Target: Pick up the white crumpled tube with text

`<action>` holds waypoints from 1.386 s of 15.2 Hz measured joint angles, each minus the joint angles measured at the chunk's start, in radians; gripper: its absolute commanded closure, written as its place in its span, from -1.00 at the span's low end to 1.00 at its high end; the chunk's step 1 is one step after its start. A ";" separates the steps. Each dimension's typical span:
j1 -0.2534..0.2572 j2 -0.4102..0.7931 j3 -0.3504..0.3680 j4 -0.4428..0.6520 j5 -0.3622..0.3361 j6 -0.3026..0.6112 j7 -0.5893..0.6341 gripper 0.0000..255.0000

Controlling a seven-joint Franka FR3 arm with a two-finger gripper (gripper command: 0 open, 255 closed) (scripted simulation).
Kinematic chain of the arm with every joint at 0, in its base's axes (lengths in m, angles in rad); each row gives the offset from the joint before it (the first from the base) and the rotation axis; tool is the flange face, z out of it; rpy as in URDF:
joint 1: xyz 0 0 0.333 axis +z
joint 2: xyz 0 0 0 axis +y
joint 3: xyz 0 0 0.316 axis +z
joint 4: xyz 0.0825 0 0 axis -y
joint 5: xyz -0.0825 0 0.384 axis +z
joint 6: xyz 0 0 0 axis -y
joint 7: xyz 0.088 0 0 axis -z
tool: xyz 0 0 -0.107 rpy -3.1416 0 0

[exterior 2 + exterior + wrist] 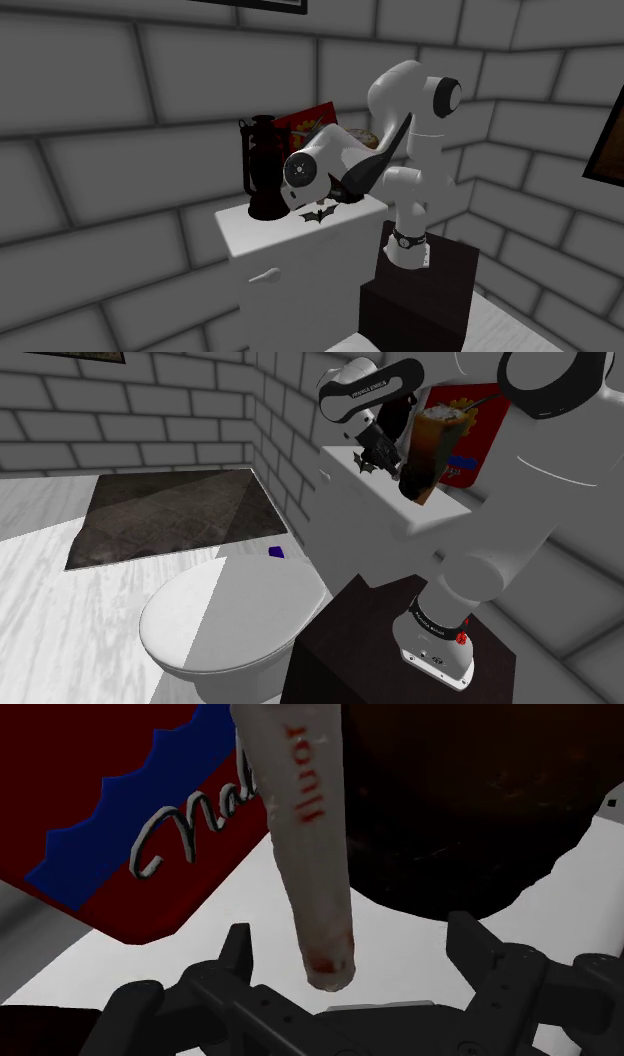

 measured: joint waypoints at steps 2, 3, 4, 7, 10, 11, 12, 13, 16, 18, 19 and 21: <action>-0.001 0.000 -0.001 -0.011 0.002 0.020 0.003 1.00; -0.001 -0.001 -0.001 -0.012 0.002 0.023 0.004 1.00; 0.000 -0.001 -0.001 -0.013 0.003 0.025 0.004 1.00; 0.000 -0.001 0.000 -0.013 0.004 0.026 0.004 1.00; -0.002 0.007 -0.002 -0.005 0.001 0.029 0.000 1.00; -0.004 0.009 -0.004 0.000 -0.001 0.026 -0.005 1.00; -0.005 0.008 -0.005 0.005 -0.004 0.021 -0.010 1.00; -0.005 0.003 -0.004 0.011 -0.006 0.011 -0.014 1.00; -0.004 -0.006 -0.004 0.036 -0.013 -0.018 -0.032 1.00; -0.003 -0.015 -0.003 0.052 -0.019 -0.040 -0.044 1.00; -0.002 -0.014 -0.001 0.064 -0.020 -0.051 -0.049 1.00; -0.001 -0.017 0.000 0.088 -0.025 -0.075 -0.063 1.00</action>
